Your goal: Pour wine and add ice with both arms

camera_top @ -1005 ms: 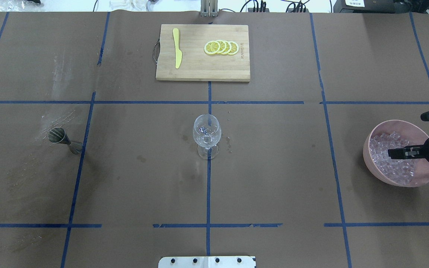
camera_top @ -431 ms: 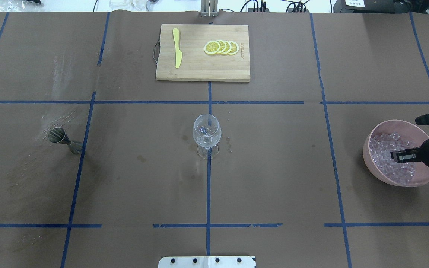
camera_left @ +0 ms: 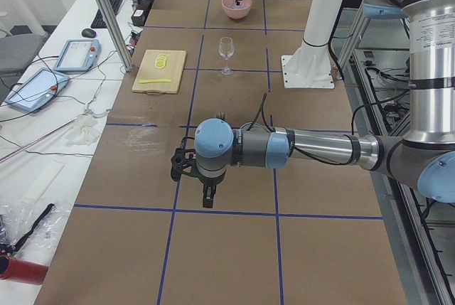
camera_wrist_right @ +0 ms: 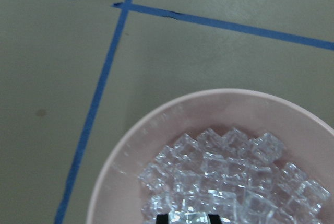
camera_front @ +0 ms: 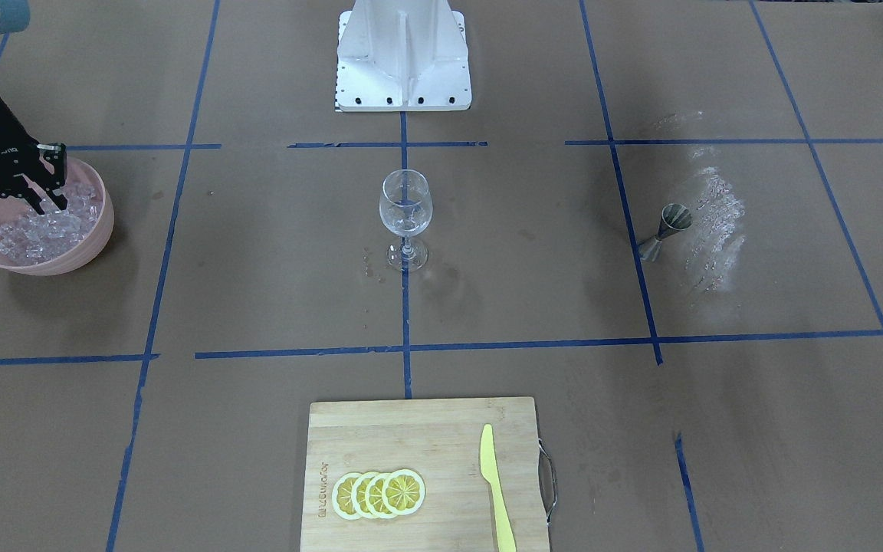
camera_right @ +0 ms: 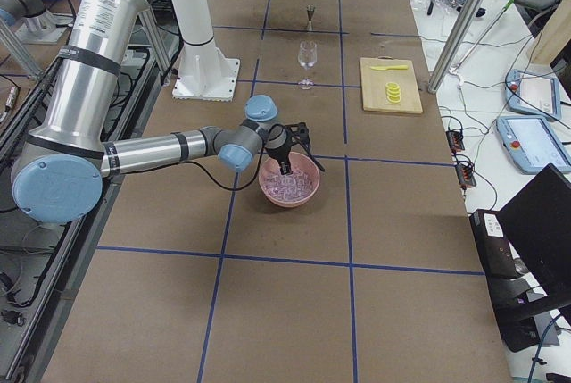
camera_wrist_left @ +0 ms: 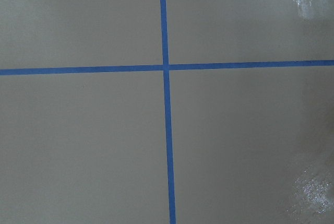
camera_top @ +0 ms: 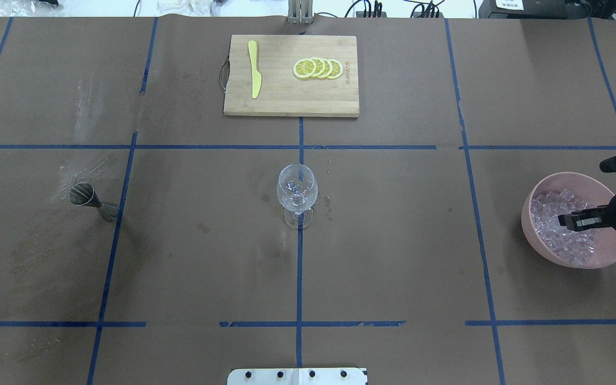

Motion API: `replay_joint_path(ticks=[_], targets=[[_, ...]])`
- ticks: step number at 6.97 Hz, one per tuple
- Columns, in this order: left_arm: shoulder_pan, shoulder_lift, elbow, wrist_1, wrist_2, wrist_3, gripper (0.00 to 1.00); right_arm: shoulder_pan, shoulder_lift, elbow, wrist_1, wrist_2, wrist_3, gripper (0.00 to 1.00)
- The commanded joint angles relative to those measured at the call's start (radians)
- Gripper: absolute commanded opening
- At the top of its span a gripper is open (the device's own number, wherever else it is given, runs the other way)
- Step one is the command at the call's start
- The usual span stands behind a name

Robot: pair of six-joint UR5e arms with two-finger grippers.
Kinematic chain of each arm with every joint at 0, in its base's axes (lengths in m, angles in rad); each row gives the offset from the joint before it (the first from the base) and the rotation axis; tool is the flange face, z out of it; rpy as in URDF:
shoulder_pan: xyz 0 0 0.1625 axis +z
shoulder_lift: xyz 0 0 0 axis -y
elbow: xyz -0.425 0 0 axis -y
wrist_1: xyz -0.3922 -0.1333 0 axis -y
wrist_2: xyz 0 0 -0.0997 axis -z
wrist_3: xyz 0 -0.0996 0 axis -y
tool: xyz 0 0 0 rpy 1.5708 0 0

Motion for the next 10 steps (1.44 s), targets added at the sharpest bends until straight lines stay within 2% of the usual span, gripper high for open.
replay_joint_path(ticks=[1, 4, 5, 6, 7, 8, 9, 10], targets=[[-0.001, 0.001, -0.001, 0.002, 0.002, 0.003, 1.00, 0.029, 0.132, 0.069, -0.112, 0.046, -0.007, 0.00], [0.001, -0.002, -0.006, 0.000, 0.000, 0.003, 1.00, -0.008, 0.425, 0.102, -0.402, 0.054, 0.105, 0.00], [0.001, -0.002, -0.012, 0.002, 0.002, 0.003, 1.00, -0.035, 0.557, 0.102, -0.551, 0.051, 0.155, 0.00], [0.001, -0.002, -0.019, 0.002, 0.002, 0.003, 1.00, -0.089, 0.713, 0.101, -0.712, 0.027, 0.244, 0.00], [0.001, -0.002, -0.033, 0.002, 0.002, 0.003, 1.00, -0.176, 0.837, 0.090, -0.834, -0.048, 0.292, 0.00], [0.001, -0.002, -0.038, 0.003, 0.002, 0.003, 1.00, -0.216, 0.933, 0.028, -0.861, -0.119, 0.330, 0.00], [0.001, -0.002, -0.036, 0.003, 0.002, 0.005, 1.00, -0.239, 1.022, -0.041, -0.863, -0.145, 0.393, 0.00], [0.001, -0.002, -0.036, 0.003, 0.002, 0.005, 1.00, -0.276, 1.085, -0.078, -0.869, -0.214, 0.436, 0.00]])
